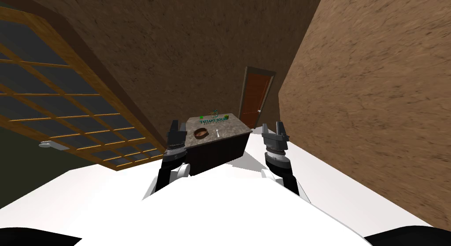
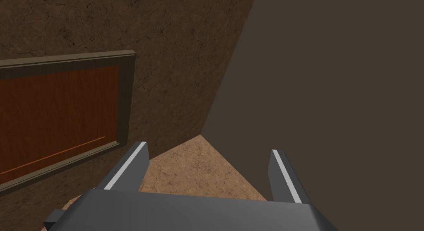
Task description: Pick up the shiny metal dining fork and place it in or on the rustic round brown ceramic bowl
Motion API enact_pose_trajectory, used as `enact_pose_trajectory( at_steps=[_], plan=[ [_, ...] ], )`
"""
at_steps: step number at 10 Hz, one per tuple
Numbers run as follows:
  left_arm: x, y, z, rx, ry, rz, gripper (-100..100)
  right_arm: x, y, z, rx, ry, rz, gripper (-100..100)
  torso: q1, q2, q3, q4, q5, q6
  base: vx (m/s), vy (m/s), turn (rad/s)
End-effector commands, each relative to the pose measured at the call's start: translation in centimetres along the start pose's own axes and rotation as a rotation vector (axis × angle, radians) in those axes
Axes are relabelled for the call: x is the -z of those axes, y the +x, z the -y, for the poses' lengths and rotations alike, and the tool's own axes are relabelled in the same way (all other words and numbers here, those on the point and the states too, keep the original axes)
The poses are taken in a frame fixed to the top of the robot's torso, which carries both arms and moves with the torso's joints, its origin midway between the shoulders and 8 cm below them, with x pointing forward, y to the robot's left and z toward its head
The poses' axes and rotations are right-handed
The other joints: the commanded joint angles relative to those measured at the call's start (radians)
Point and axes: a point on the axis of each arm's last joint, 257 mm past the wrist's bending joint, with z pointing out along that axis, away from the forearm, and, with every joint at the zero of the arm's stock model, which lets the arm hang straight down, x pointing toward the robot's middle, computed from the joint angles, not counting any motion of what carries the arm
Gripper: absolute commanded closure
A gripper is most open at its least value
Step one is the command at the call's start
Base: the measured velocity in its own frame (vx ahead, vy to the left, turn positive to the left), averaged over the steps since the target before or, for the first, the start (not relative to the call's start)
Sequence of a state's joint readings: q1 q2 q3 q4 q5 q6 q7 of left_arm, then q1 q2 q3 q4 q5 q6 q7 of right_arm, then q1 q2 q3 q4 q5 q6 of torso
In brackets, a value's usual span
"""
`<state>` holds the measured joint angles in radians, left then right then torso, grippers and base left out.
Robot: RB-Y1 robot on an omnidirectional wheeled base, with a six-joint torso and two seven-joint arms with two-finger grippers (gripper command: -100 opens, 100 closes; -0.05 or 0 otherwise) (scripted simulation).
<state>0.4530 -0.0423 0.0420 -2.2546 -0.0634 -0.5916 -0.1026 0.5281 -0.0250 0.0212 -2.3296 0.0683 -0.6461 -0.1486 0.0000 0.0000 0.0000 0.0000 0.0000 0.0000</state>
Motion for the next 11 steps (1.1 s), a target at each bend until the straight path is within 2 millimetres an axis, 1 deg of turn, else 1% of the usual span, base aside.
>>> enact_pose_trajectory(
  at_steps=[1,3,6,8,9,11],
  plan=[
    [0.0,0.5,-0.4,-0.012,-0.008,-0.043,-100,0.0,0.0,0.0,0.000,0.000,0.000,0,0.000,0.000,0.000,0.000,0.000,0.000,0.008,-0.008,-0.025],
    [0.1,1.0,-1.3,-0.029,-0.034,-0.100,-100,0.0,0.0,0.0,0.000,0.000,0.000,0,-0.001,-0.001,-0.001,0.000,0.000,0.000,0.017,-0.019,-0.044],
    [0.5,1.5,-3.5,-0.055,-0.107,-0.177,-100,0.0,0.0,0.0,0.000,0.000,0.000,0,-0.001,-0.002,-0.001,0.000,0.000,0.000,0.029,-0.027,-0.064],
    [0.9,1.6,-5.2,-0.069,-0.166,-0.215,-100,0.0,0.0,0.0,0.000,0.000,0.000,0,-0.002,-0.003,-0.002,-0.001,0.000,0.000,0.043,-0.044,-0.097],
    [0.9,1.6,-5.5,-0.070,-0.176,-0.216,-100,0.0,0.0,0.0,0.000,0.000,0.000,0,-0.003,-0.003,-0.002,-0.001,-0.001,0.000,0.036,-0.035,-0.017],
    [1.4,1.5,-7.3,-0.083,-0.241,-0.246,-100,0.0,0.0,0.0,0.000,0.000,0.000,0,-0.002,-0.002,-0.001,-0.001,0.000,0.000,0.036,-0.030,-0.074]
  ],
)
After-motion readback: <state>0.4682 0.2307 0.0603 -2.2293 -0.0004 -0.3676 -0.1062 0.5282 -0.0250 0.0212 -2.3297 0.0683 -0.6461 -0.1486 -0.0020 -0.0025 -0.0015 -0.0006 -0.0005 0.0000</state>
